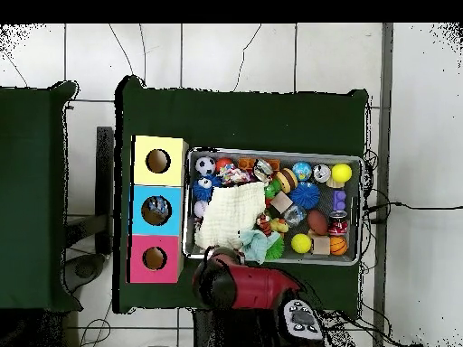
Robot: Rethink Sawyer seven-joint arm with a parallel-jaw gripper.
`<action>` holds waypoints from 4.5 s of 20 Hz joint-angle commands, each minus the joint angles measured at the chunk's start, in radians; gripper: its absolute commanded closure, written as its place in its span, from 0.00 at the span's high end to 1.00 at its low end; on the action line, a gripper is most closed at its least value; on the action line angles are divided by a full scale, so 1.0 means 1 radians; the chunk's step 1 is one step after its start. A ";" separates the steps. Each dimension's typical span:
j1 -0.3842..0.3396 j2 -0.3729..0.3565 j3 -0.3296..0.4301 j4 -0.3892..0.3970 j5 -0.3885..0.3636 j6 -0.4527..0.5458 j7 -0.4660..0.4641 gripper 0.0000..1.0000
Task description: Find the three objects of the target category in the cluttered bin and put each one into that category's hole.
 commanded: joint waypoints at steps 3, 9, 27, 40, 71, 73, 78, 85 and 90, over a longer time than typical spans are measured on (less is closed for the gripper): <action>-0.187 -0.236 0.163 0.118 -0.037 0.118 0.049 1.00; -0.262 -0.354 0.239 0.165 -0.012 0.227 0.001 1.00; -0.414 -0.438 0.294 0.115 -0.109 0.361 -0.131 1.00; -0.582 -0.233 0.348 -0.055 -0.435 0.260 -0.149 1.00; -0.418 0.082 0.109 -0.250 -0.614 -0.070 0.115 1.00; -0.413 0.096 0.098 -0.255 -0.603 -0.089 0.112 1.00; -0.448 0.145 0.121 -0.289 -0.606 -0.107 0.076 1.00; -0.489 0.254 0.133 -0.370 -0.627 -0.144 0.050 1.00; -0.493 0.287 0.122 -0.380 -0.626 -0.193 0.053 1.00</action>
